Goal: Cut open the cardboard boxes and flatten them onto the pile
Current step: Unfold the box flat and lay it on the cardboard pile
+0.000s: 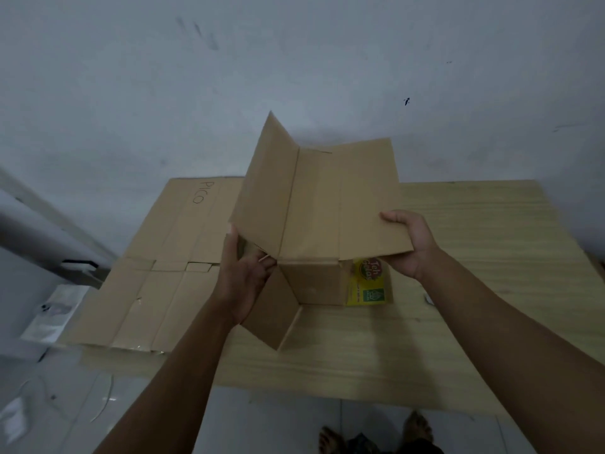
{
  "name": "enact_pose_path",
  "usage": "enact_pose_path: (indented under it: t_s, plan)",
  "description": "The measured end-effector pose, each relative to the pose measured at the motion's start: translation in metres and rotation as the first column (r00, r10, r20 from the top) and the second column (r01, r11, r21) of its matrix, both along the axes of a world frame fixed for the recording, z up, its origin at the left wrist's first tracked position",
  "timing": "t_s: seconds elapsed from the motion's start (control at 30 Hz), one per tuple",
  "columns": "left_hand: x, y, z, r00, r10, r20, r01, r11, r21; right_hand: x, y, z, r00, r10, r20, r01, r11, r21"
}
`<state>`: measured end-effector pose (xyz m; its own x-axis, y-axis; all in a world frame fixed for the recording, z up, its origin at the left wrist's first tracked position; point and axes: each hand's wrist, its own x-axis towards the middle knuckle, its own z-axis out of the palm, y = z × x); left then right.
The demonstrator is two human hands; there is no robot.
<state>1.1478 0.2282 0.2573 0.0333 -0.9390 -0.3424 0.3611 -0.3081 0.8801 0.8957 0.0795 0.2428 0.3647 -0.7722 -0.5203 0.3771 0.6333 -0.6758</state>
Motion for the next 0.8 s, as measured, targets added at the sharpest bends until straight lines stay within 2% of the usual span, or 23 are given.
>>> enact_pose_path:
  t_s: [0.07,0.1,0.17,0.27,0.37,0.47,0.57,0.67,0.8]
  plan:
    - [0.002,0.006,-0.003,0.993,-0.04,0.115,0.039,0.999,0.011,0.002,0.0,0.003,1.0,-0.017,-0.006,0.017,1.0,-0.01]
    - [0.002,0.007,-0.006,0.969,-0.064,0.24,0.061,0.998,0.022,0.004,0.001,0.004,1.0,-0.029,0.0,0.029,0.999,-0.02]
    - [-0.001,0.003,-0.012,0.855,-0.043,0.516,0.051,0.999,-0.002,0.007,0.003,0.008,0.997,-0.062,0.037,0.064,0.997,-0.049]
    - [-0.007,-0.002,-0.003,0.713,0.088,0.695,-0.017,0.994,-0.109,0.01,0.009,0.011,0.986,-0.115,0.122,0.124,0.99,-0.069]
    - [-0.006,-0.002,0.005,0.69,0.097,0.718,-0.038,0.994,-0.099,0.011,0.014,0.004,0.986,-0.122,0.112,0.131,0.989,-0.075]
    - [-0.001,-0.004,0.006,0.696,0.067,0.715,-0.066,0.997,-0.03,0.015,0.021,-0.006,0.978,-0.143,0.15,0.144,0.99,0.006]
    - [0.004,-0.007,0.009,0.702,0.045,0.711,-0.087,0.996,0.023,0.022,0.027,-0.021,0.975,-0.197,0.098,0.191,0.979,0.068]
    - [0.006,-0.01,0.012,0.675,0.034,0.737,-0.102,0.994,0.048,0.021,0.032,-0.033,0.982,-0.183,0.035,0.18,0.98,0.081]
    - [0.001,-0.013,0.013,0.65,0.098,0.754,-0.162,0.987,0.011,0.005,0.046,-0.036,0.966,-0.235,-0.104,0.238,0.971,0.013]
